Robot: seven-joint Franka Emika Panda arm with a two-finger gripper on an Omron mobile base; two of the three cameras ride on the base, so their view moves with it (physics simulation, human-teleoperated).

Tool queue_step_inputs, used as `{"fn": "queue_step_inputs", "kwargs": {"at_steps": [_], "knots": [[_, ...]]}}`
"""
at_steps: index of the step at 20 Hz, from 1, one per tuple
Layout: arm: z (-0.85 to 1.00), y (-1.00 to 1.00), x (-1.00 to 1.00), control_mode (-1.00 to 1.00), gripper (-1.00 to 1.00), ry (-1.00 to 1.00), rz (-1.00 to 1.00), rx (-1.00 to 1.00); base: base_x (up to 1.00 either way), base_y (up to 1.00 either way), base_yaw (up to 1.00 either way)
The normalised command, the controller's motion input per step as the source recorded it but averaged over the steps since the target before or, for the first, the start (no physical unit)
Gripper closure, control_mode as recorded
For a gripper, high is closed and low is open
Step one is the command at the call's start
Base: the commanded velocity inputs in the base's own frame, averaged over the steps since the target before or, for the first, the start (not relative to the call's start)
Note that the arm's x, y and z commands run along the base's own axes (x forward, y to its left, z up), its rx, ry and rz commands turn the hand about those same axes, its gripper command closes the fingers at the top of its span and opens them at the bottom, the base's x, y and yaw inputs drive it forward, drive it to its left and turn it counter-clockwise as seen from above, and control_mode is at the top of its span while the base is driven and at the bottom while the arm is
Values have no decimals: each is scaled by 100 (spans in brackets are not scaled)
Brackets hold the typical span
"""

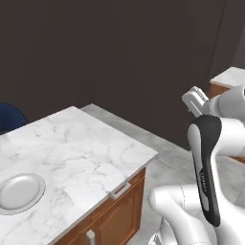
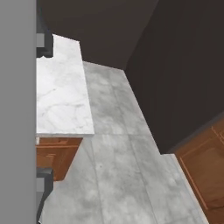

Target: Move the bowls from the cabinet to the plates on the dining table.

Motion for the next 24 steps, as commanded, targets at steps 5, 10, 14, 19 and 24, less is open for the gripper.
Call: {"fn": "queue_step_inputs", "kwargs": {"at_steps": [5, 10, 14, 19, 24], "knots": [[0, 0, 0, 100, -100, 0, 0, 0, 0, 0, -25], [0, 0, 0, 100, -100, 0, 0, 0, 0, 0, -25], [0, 0, 0, 100, -100, 0, 0, 0, 0, 0, -25], [0, 0, 0, 100, -100, 0, 0, 0, 0, -4, -24], [0, 0, 0, 100, -100, 0, 0, 0, 0, -5, -23]]}}
